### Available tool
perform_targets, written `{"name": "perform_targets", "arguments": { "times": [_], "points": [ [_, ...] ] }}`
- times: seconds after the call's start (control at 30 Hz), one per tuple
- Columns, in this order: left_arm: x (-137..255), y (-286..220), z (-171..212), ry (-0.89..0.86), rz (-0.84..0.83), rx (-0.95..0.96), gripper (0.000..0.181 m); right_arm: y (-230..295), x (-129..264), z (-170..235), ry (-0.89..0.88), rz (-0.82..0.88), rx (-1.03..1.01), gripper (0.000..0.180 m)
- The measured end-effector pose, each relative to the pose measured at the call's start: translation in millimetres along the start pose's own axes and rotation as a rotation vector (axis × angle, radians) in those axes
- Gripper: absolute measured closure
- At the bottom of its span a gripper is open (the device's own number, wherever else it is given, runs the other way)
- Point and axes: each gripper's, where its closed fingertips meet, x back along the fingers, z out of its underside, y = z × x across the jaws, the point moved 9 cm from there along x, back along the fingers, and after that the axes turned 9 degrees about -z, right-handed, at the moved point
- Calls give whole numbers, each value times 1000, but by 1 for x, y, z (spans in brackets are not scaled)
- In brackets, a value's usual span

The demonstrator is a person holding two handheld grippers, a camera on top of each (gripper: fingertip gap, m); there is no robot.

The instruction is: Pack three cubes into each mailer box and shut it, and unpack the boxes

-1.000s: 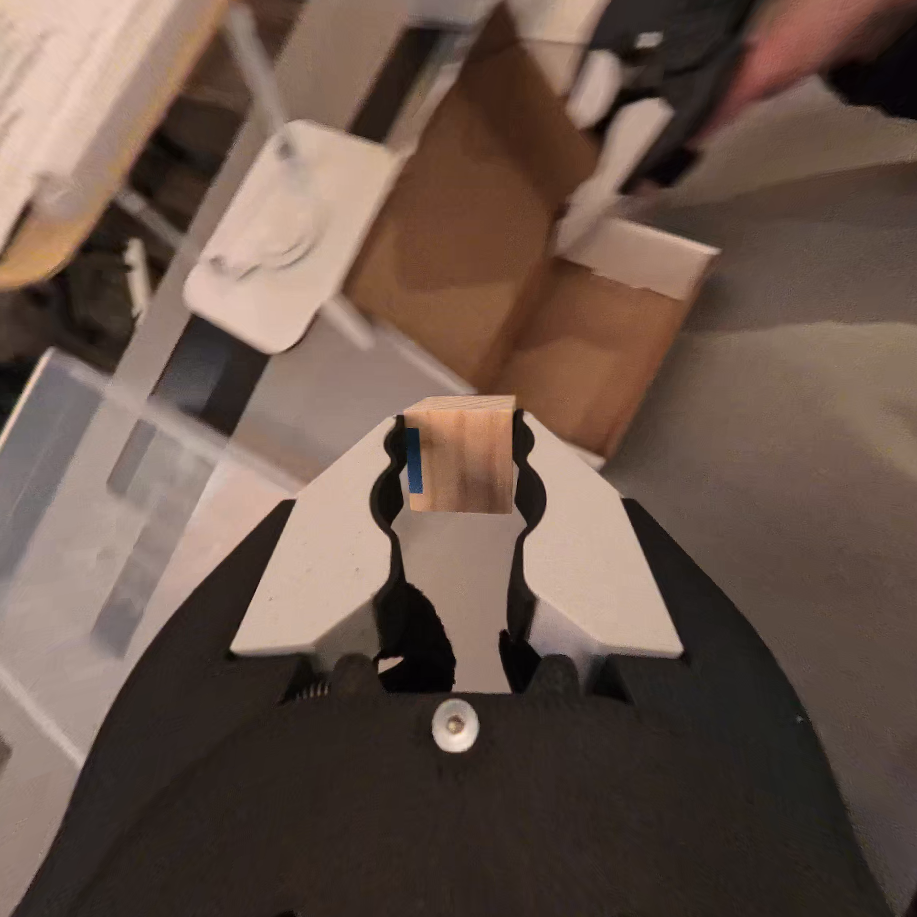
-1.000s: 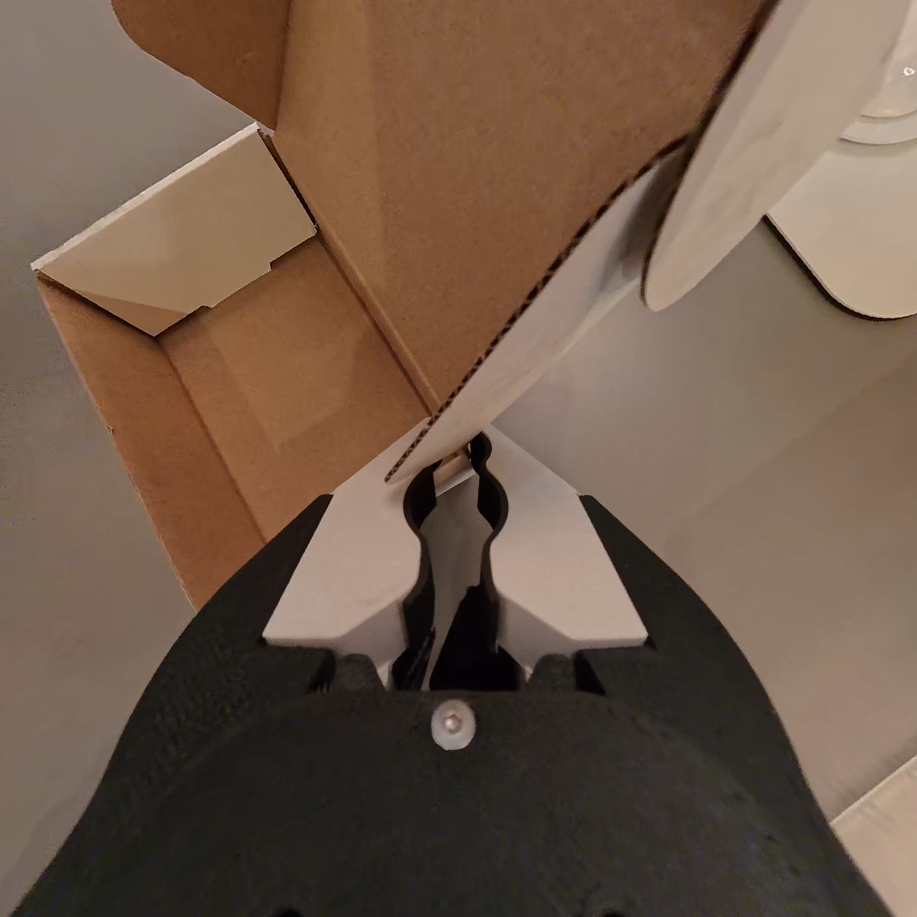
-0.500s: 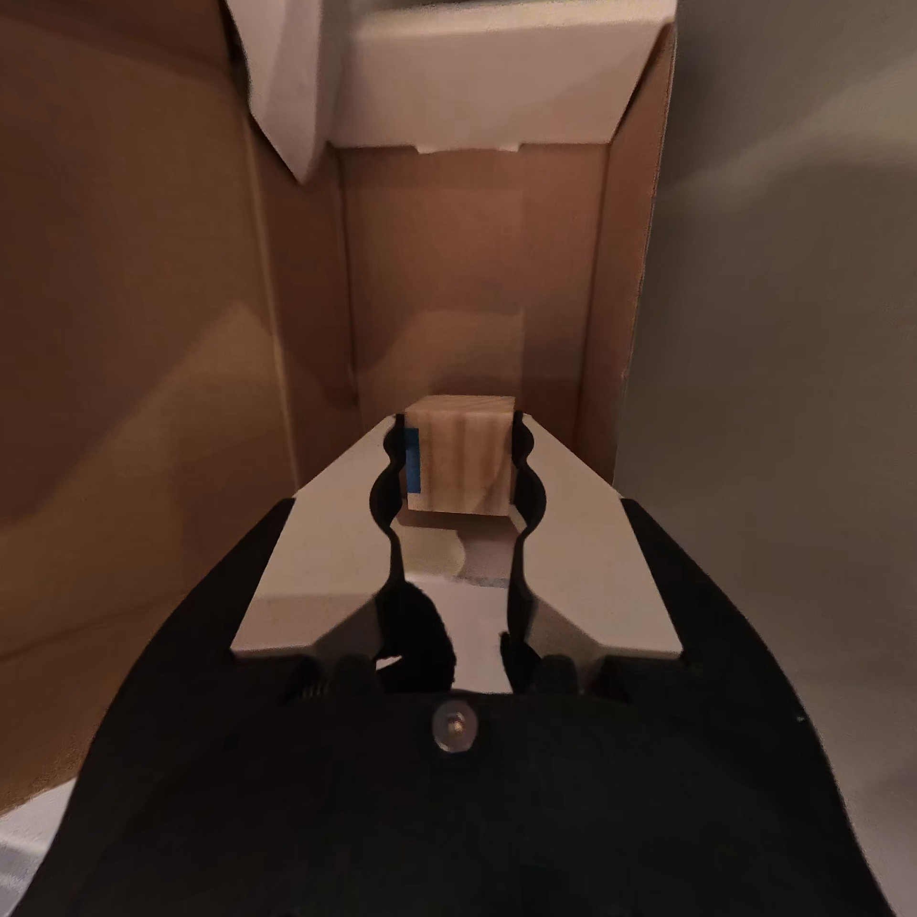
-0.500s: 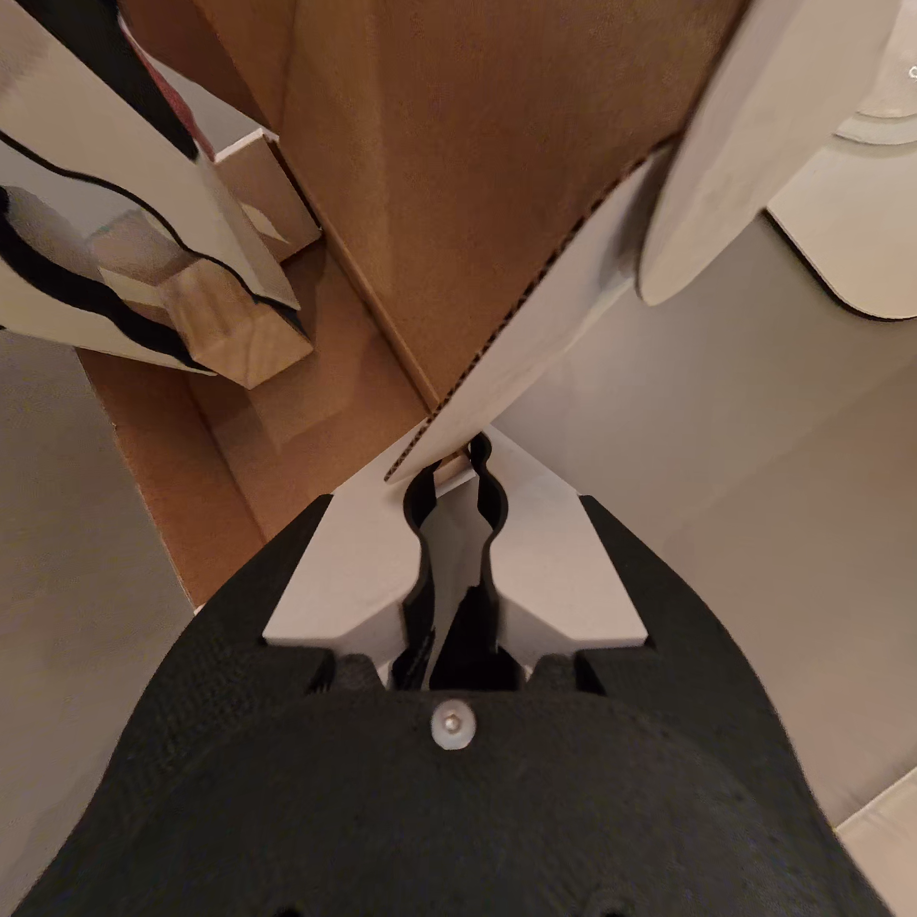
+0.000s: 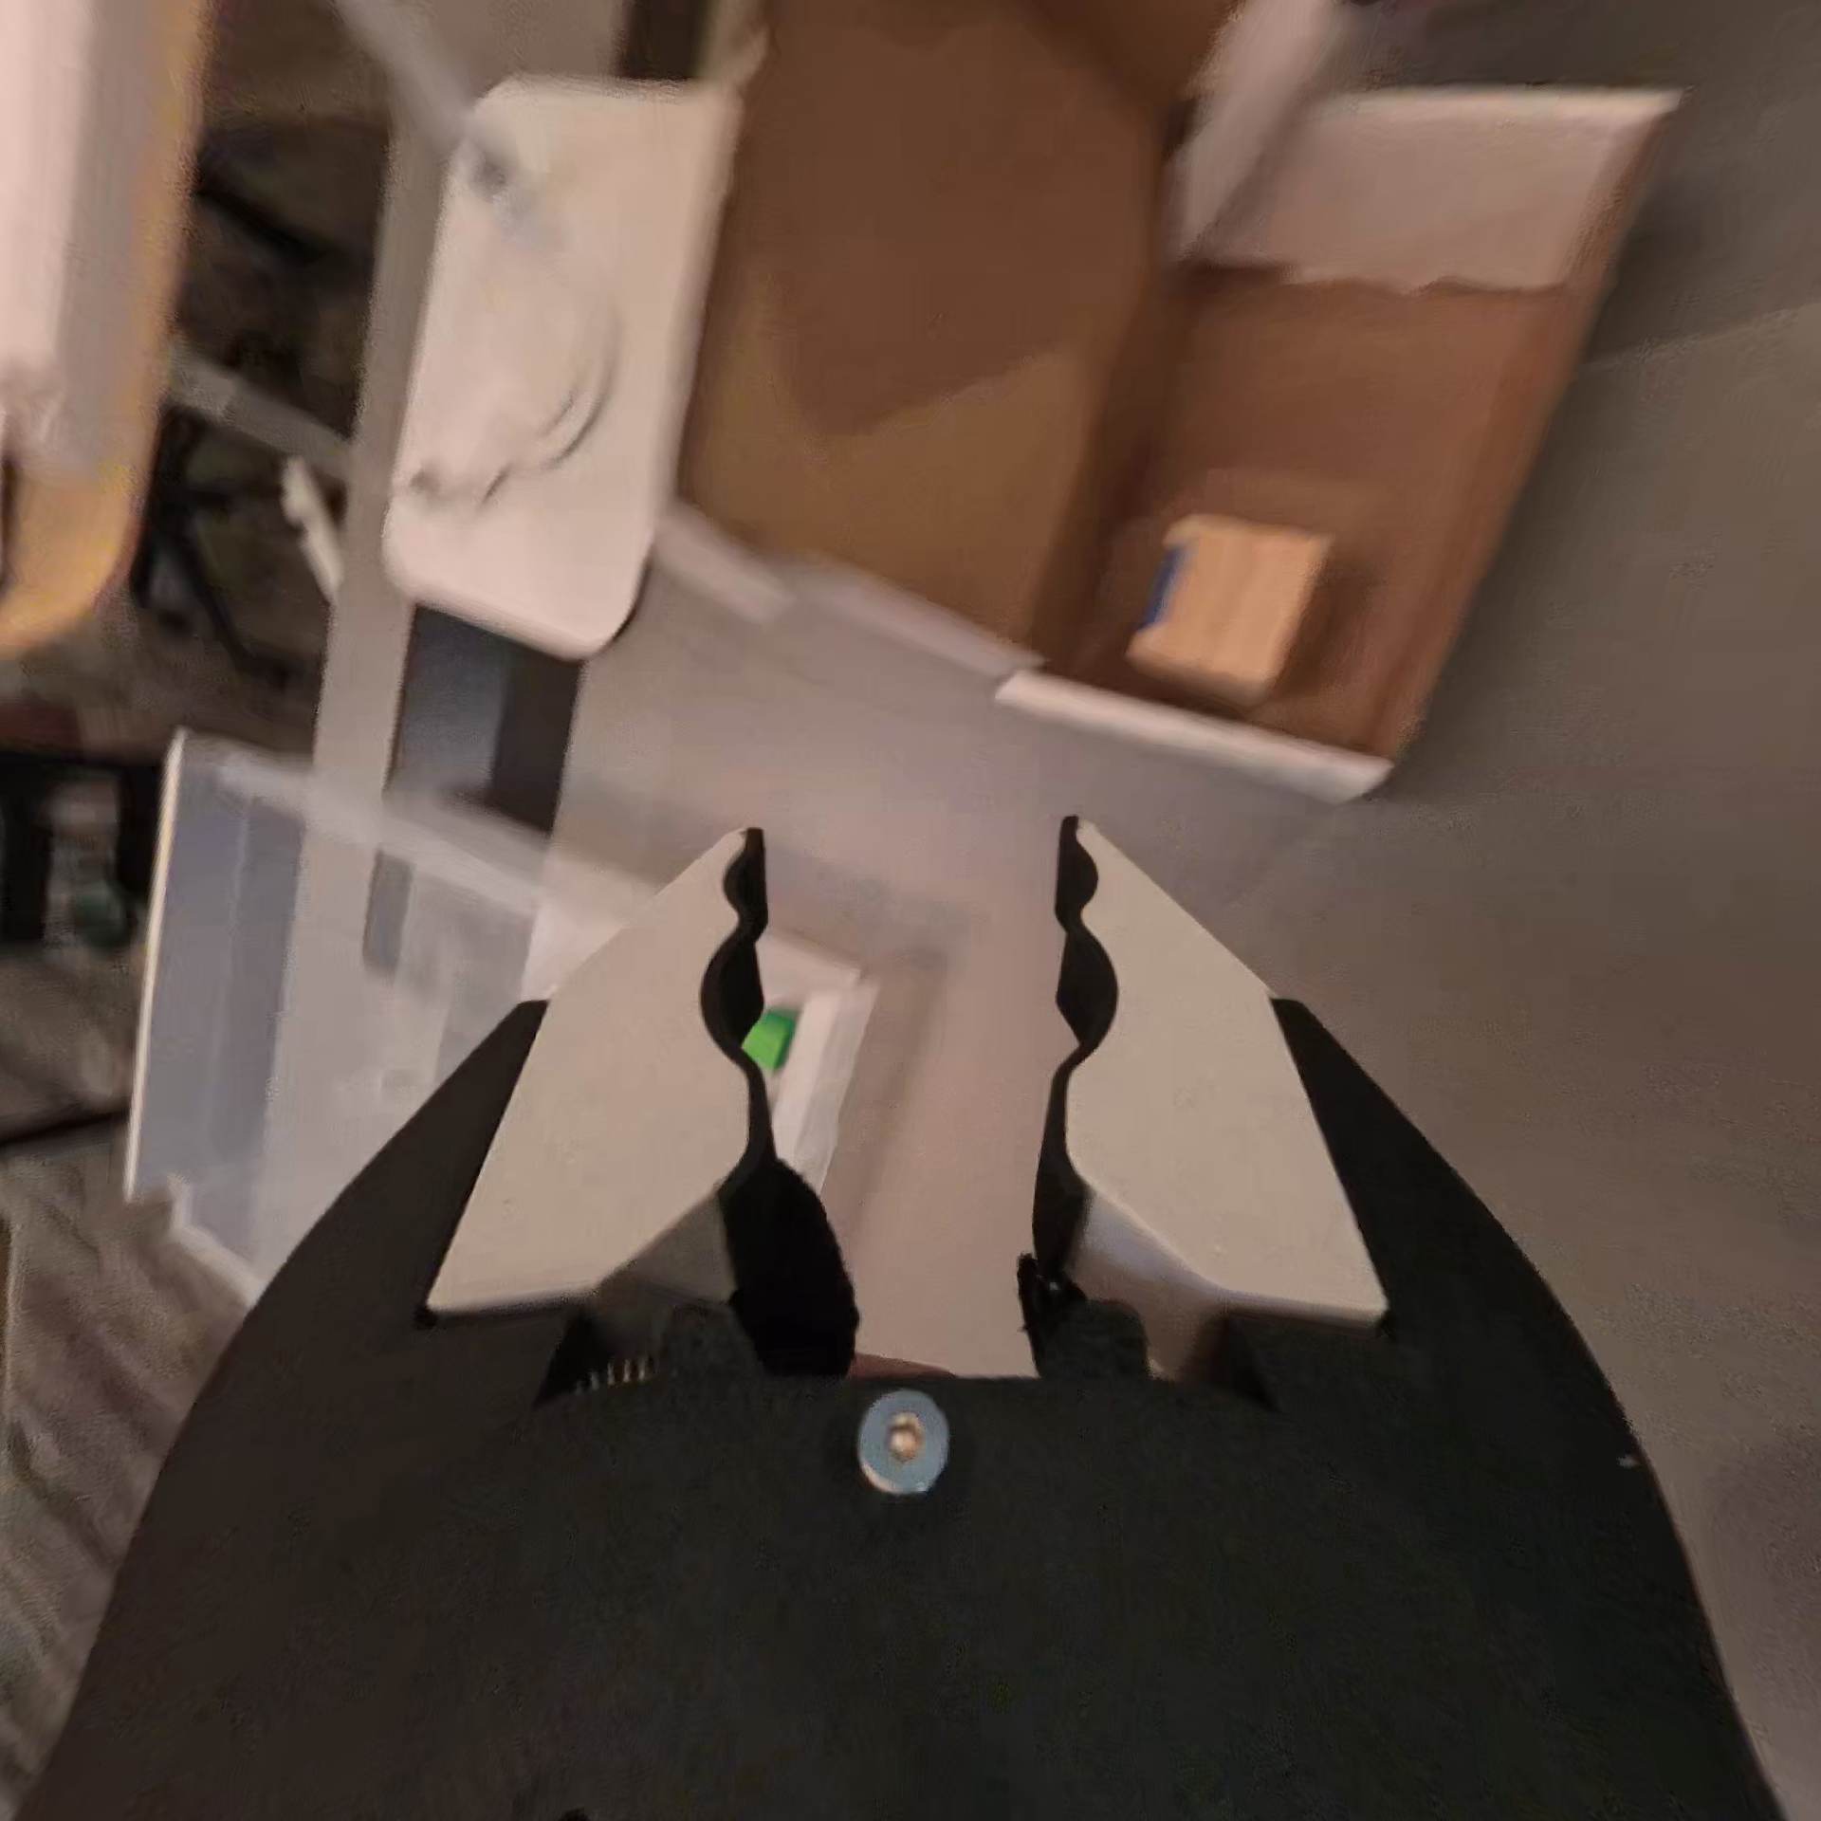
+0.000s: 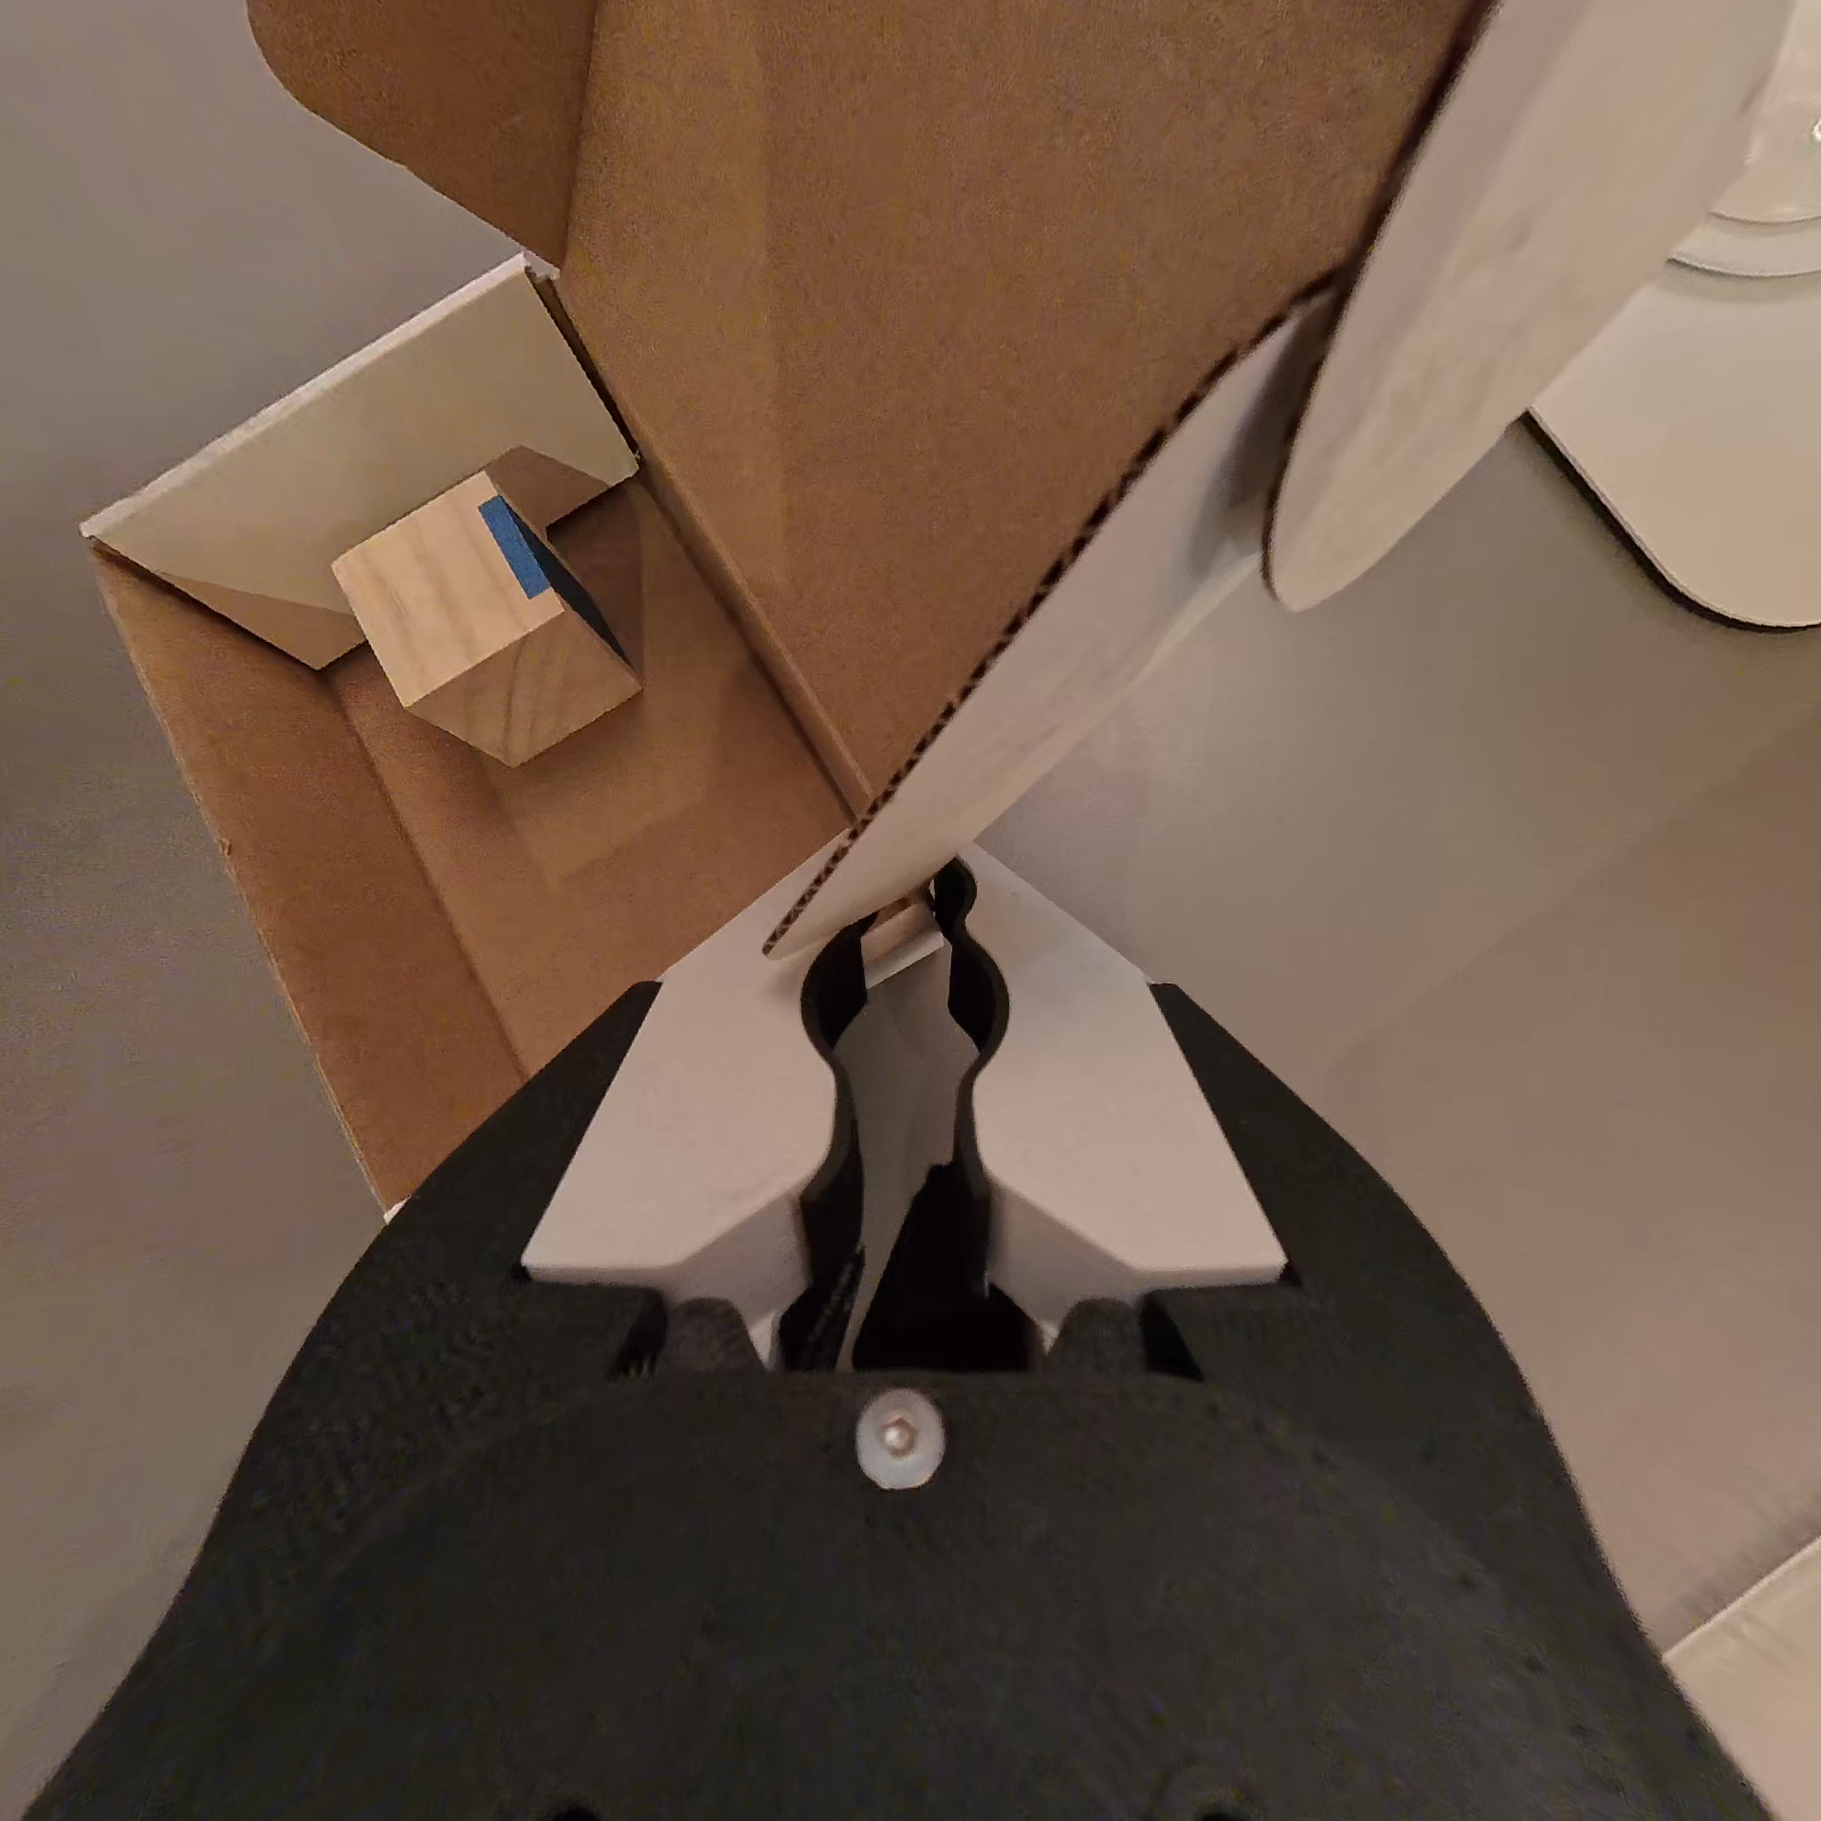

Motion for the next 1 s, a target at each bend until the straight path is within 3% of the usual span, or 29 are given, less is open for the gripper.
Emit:
{"name": "perform_targets", "arguments": {
  "times": [0.17, 0.33, 0.6, 0.73, 0.8, 0.83, 1.0],
  "points": [
    [-11, 77, 83, 286, -111, 322, 129, 0, 0, 0, -3, -5, -1, 171],
    [-56, 95, 141, 506, -17, 504, 129, 0, 0, 0, -4, -3, -3, 171],
    [-93, 100, 154, 567, 109, 699, 122, -1, 0, 0, -7, -10, -3, 171],
    [-109, 92, 160, 631, 142, 691, 139, -1, 0, 0, -6, -8, 0, 171],
    [-115, 87, 161, 635, 163, 688, 157, -1, 0, 0, -4, -6, 2, 171],
    [-116, 88, 158, 587, 165, 714, 180, -1, 0, 0, -4, -5, 2, 171],
    [-101, 92, 151, 479, 125, 700, 181, -1, 0, 0, -2, -1, 7, 171]
  ]
}}
